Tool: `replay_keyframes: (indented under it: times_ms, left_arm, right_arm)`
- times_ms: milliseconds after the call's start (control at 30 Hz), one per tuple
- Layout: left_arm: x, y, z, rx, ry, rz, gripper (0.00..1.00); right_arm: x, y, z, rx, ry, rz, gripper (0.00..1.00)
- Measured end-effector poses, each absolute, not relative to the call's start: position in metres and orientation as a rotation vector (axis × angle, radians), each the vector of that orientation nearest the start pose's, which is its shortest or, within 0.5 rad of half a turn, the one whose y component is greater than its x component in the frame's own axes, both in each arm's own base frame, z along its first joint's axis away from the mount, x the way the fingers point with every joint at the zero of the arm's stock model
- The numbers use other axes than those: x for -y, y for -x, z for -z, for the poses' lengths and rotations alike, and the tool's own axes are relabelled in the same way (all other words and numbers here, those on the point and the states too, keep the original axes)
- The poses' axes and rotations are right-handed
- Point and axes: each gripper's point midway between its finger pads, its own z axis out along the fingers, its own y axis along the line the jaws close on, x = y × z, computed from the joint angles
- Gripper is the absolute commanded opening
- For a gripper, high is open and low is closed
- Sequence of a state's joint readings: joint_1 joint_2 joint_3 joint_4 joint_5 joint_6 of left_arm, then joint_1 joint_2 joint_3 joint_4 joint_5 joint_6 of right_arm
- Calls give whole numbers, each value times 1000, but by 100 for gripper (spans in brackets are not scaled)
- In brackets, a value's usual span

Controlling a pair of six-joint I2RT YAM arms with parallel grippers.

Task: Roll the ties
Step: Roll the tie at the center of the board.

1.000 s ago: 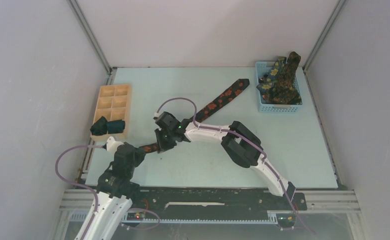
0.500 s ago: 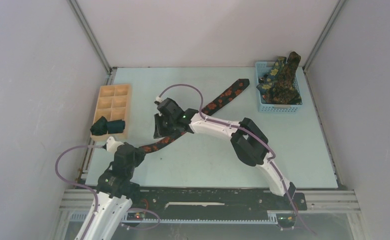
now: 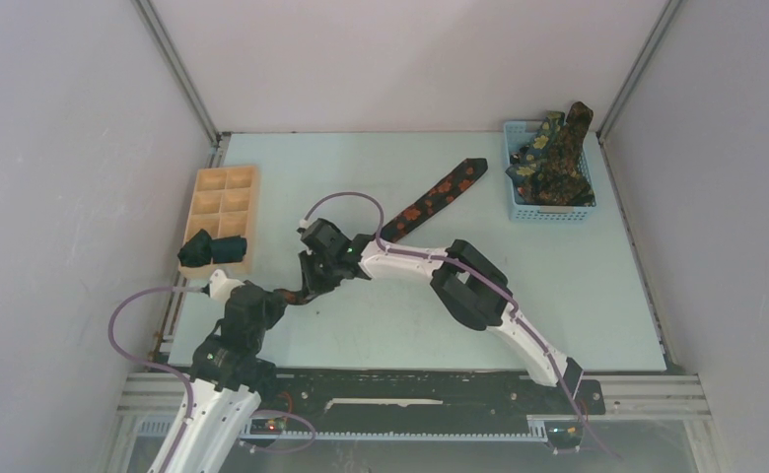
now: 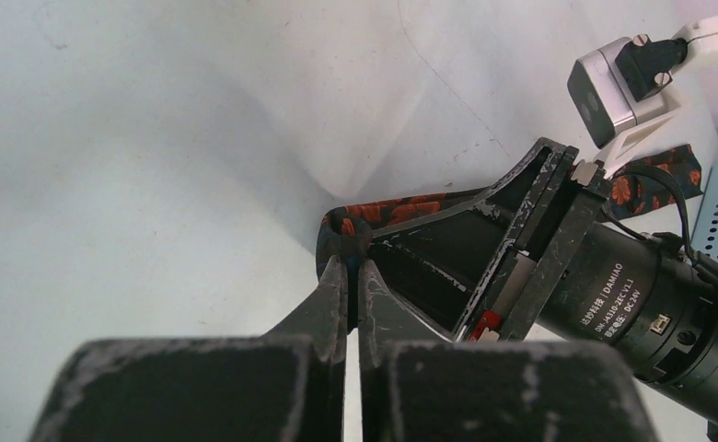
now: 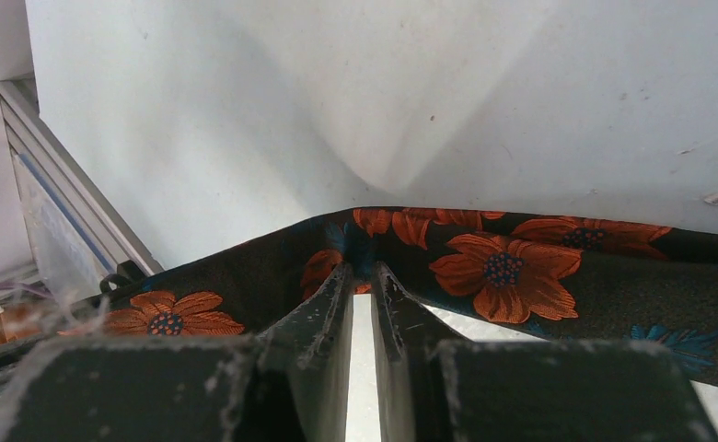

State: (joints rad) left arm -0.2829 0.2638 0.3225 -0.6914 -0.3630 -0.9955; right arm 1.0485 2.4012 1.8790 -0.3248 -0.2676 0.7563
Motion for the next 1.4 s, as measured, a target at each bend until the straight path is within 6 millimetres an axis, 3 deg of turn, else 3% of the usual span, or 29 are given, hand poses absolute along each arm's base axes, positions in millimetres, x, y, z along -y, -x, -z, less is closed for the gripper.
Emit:
replay_keyframes:
  times_ms: [833, 1400]
  left_arm:
    - [41, -210, -75, -2063, 927, 335, 0]
    - [49, -217, -70, -2104, 893, 353, 0]
  right_arm:
    - [-565, -220, -37, -2607, 605, -1194, 16]
    - [-548, -217, -20, -2644, 590, -1210, 16]
